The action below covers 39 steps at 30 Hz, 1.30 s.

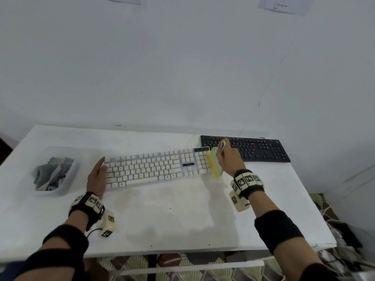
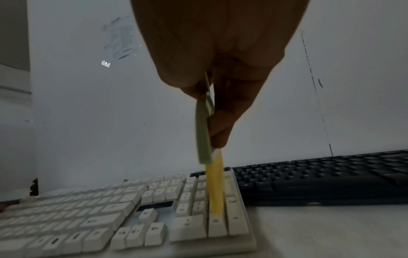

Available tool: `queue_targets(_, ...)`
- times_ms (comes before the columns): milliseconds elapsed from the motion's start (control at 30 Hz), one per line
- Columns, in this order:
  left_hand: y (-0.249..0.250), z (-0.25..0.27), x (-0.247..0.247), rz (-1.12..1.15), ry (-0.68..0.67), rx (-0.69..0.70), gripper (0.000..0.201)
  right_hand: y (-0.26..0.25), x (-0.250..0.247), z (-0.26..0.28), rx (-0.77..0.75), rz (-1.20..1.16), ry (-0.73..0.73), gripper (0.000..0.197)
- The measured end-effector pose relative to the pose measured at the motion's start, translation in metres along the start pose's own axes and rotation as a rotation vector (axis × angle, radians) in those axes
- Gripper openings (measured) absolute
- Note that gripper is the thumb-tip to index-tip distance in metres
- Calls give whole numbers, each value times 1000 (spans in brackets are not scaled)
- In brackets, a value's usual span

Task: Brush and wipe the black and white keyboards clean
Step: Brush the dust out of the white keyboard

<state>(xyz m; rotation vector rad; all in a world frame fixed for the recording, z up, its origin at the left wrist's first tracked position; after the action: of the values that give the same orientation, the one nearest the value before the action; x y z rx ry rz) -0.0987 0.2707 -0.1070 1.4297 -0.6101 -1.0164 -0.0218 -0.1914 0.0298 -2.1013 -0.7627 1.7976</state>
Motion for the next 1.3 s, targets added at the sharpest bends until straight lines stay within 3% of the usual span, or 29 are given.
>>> queue_targets(167, 0, 0, 0, -3, 3, 2, 40, -11, -1, -5, -43, -54, 130, 13)
queue_targets(433, 11, 8, 1, 39, 7, -10, 41, 5, 9, 10, -9, -28, 43, 6)
queue_targets(667, 10, 7, 1, 8, 5, 9, 41, -4, 2, -5, -50, -102, 169, 10)
queue_targets(967, 0, 1, -1, 4, -5, 4, 41, 3, 4, 5, -32, -55, 100, 8)
queue_targets(1167, -1, 0, -1, -11, -3, 17, 41, -11, 1, -5, -56, -121, 180, 9)
queue_targets(1300, -7, -3, -2, -22, -7, 15, 41, -9, 14, -3, -50, -109, 81, 7)
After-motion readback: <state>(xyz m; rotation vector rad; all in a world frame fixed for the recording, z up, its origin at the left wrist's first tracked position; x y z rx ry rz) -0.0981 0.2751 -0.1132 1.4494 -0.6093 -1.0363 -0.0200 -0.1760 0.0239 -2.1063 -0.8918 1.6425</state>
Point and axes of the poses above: each hand's wrist, its own z-axis away from the middle knuckle, its own x-axis out of the palm, y = z × x, the point moved 1 cm from there along -z, towards the middle knuckle, and after that the axes turned 1 degree about x, right-handed, at the moved point
